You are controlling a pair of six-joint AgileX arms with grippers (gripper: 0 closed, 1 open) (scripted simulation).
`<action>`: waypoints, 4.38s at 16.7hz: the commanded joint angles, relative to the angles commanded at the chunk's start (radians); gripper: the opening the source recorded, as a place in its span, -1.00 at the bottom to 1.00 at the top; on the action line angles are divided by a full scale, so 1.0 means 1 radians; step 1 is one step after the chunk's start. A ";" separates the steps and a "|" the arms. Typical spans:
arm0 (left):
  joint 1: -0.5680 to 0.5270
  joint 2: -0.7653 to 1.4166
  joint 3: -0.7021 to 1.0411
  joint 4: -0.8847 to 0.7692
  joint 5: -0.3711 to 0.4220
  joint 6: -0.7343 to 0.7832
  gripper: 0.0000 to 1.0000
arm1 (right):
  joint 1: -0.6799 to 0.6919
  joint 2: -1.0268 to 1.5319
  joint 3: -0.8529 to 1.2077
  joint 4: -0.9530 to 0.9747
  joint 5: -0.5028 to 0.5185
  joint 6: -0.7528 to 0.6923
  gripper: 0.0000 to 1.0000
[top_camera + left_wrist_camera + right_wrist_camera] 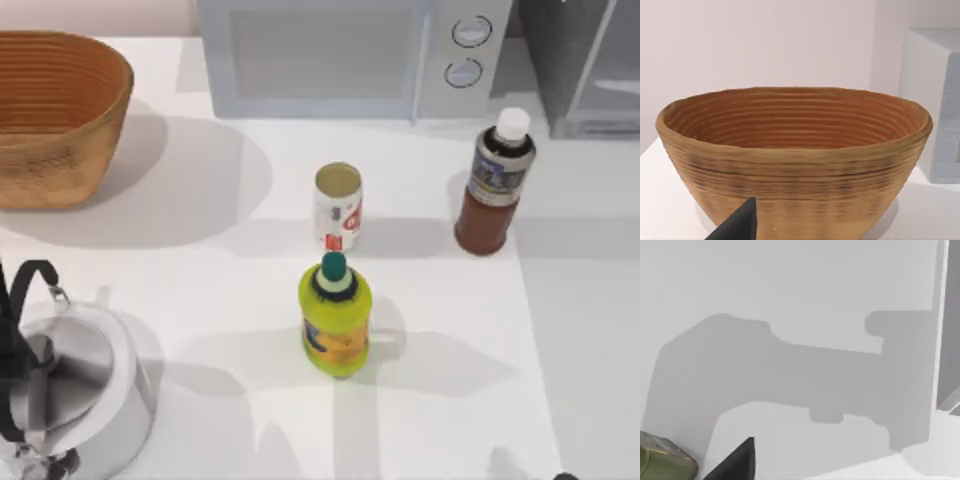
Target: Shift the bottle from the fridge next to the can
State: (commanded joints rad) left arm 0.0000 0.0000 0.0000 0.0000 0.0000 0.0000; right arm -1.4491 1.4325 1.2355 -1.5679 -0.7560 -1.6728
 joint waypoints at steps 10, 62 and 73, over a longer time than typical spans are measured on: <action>0.000 0.000 0.000 0.000 0.000 0.000 1.00 | -0.362 0.391 0.103 0.074 -0.190 -0.385 1.00; 0.000 0.000 0.000 0.000 0.000 0.000 1.00 | 1.423 0.188 -0.243 1.628 0.714 1.661 1.00; 0.000 0.000 0.000 0.000 0.000 0.000 1.00 | 1.408 0.448 0.066 1.561 0.724 1.658 1.00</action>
State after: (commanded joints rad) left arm 0.0000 0.0000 0.0000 0.0000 0.0000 0.0000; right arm -0.0411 1.8809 1.3011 -0.0068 -0.0316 -0.0151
